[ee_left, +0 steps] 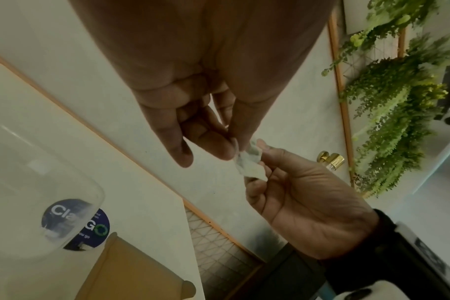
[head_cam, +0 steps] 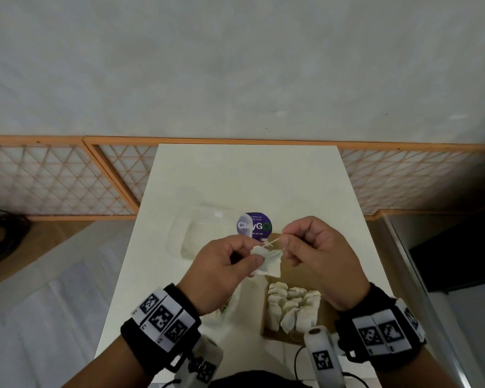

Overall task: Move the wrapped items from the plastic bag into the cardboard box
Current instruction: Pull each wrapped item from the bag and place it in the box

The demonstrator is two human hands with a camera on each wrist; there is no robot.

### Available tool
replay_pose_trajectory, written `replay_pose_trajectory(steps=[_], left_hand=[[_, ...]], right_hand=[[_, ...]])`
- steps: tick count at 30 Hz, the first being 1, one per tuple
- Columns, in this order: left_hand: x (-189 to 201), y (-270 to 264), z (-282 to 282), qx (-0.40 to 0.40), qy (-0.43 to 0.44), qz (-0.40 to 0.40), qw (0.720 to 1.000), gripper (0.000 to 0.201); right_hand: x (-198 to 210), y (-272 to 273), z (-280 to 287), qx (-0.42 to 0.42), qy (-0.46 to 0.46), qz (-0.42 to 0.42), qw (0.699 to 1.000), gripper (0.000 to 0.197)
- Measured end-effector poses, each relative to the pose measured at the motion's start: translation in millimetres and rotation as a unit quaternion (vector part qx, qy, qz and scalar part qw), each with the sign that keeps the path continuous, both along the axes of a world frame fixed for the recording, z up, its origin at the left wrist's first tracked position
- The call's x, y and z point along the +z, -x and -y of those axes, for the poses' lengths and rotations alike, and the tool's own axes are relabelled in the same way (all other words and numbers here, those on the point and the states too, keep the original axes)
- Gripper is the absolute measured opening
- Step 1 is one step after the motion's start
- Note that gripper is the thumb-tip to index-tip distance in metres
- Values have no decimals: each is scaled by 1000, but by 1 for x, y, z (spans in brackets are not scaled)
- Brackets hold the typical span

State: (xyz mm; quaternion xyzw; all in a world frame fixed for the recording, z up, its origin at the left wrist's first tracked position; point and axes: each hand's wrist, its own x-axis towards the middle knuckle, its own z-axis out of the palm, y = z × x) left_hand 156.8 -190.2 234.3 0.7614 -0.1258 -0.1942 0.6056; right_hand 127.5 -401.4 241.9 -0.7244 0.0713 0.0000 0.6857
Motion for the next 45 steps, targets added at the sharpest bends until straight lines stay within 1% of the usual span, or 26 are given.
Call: replay_pose_trajectory(steps=[2, 5, 7, 10, 12, 14, 16, 18, 20, 21, 25, 27, 31, 32, 34, 37, 38, 39, 42, 45], left_hand=[[-1, 2, -3, 6, 27, -8, 1000, 9], [-1, 1, -7, 24, 68, -52, 996, 11], [0, -1, -9, 42, 106, -101, 988, 15], [6, -1, -12, 57, 171, -183, 967, 15], [10, 0, -13, 54, 207, -218, 952, 21], [13, 0, -12, 58, 249, -243, 936, 26], [15, -2, -10, 89, 273, -259, 922, 32], [12, -4, -10, 128, 266, -260, 920, 40], [9, -4, -10, 138, 227, -241, 933, 47], [8, -3, -10, 134, 198, -227, 944, 46], [4, 2, -7, 105, 97, -156, 977, 19], [2, 4, -6, 68, 66, -139, 986, 20], [4, 10, -7, -25, 81, -159, 984, 21], [4, 12, -8, -44, 84, -153, 984, 25], [3, 16, -9, -68, 62, -105, 990, 23], [0, 19, -11, -71, -10, 0, 997, 15], [0, 20, -11, -69, -21, 21, 997, 13], [1, 21, -12, -71, -23, 34, 997, 11], [7, 25, -11, -81, -24, 72, 994, 14], [14, 28, -10, -33, -27, 118, 992, 12]], right_hand=[[-1, -1, 0, 2, -2, 1, 1000, 7], [-4, -2, -1, 4, -3, 1, 1000, 5], [-5, -2, -1, 3, -12, 5, 1000, 5], [-2, -4, -1, 3, -18, 14, 1000, 7], [-1, -5, 1, 3, 3, 20, 1000, 8], [-1, -3, 2, 20, 48, 27, 998, 12], [0, 2, 2, 62, 99, 22, 993, 19], [3, 8, 0, 99, 124, 6, 987, 25], [7, 13, -3, 120, 131, -7, 984, 28], [10, 14, -5, 124, 122, -10, 985, 26], [19, 12, -12, 110, 43, -10, 993, 17], [23, 10, -16, 91, 3, -9, 996, 14], [29, 5, -23, 61, -34, 8, 998, 12], [30, 3, -23, 52, -32, 15, 998, 12], [32, 0, -23, 37, -16, 31, 999, 11], [33, -5, -21, 17, 12, 47, 999, 12], [34, -7, -21, 10, 15, 50, 999, 12], [33, -9, -20, 5, 18, 52, 998, 12], [29, -15, -18, -9, 49, 49, 998, 11], [13, -22, -16, -8, 76, 17, 997, 9]])
